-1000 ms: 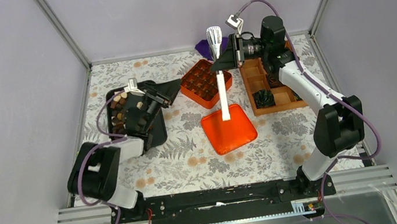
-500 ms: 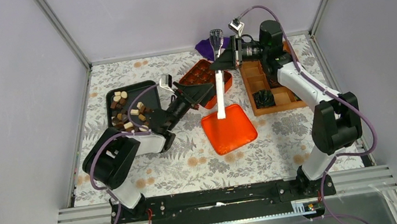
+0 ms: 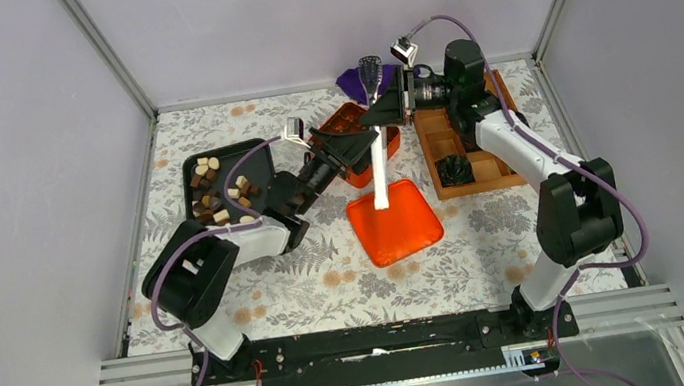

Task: Pack the chocolate
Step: Pick up the clamp at the center of the board.

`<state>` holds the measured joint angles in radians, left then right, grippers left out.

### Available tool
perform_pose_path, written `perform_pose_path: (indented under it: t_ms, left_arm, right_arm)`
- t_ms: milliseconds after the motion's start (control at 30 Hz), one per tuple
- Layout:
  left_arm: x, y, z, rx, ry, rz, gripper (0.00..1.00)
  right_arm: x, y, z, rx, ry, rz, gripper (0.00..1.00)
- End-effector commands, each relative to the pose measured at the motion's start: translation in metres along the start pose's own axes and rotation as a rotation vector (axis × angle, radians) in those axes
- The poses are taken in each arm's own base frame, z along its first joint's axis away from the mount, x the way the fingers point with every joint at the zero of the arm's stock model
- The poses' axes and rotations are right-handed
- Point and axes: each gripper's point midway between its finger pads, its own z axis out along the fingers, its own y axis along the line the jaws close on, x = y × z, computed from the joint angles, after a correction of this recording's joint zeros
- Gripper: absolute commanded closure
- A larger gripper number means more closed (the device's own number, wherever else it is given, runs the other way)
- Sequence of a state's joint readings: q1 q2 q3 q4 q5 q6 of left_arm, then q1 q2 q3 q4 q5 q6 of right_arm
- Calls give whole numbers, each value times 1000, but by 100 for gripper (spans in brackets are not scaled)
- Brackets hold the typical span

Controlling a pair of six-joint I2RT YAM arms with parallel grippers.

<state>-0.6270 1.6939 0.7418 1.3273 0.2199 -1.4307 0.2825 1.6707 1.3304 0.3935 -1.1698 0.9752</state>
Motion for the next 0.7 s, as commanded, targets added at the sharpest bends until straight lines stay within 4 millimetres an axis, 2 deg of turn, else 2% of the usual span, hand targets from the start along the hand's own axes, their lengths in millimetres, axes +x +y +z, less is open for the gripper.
perform_pose_path:
  t_ms: [0, 133, 200, 267, 433, 667]
  left_arm:
    - [9, 29, -1, -149, 38, 46, 1]
    - [4, 27, -4, -164, 14, 80, 1]
    - [3, 22, -3, -147, 14, 86, 1]
    - [6, 17, -2, -123, 33, 88, 1]
    - [11, 19, -2, -128, 68, 99, 1]
    - [12, 14, 4, -87, 64, 1, 1]
  right_arm:
    - [-5, 44, 0, -39, 19, -186, 96]
    - [-7, 28, -4, 72, 24, -261, 96]
    - [-4, 25, -4, 83, 28, -242, 96]
    - [-5, 31, -2, 42, 26, -229, 96]
    - [-10, 44, 1, -43, 23, -217, 96]
    - [-23, 54, 7, -143, -26, -207, 96]
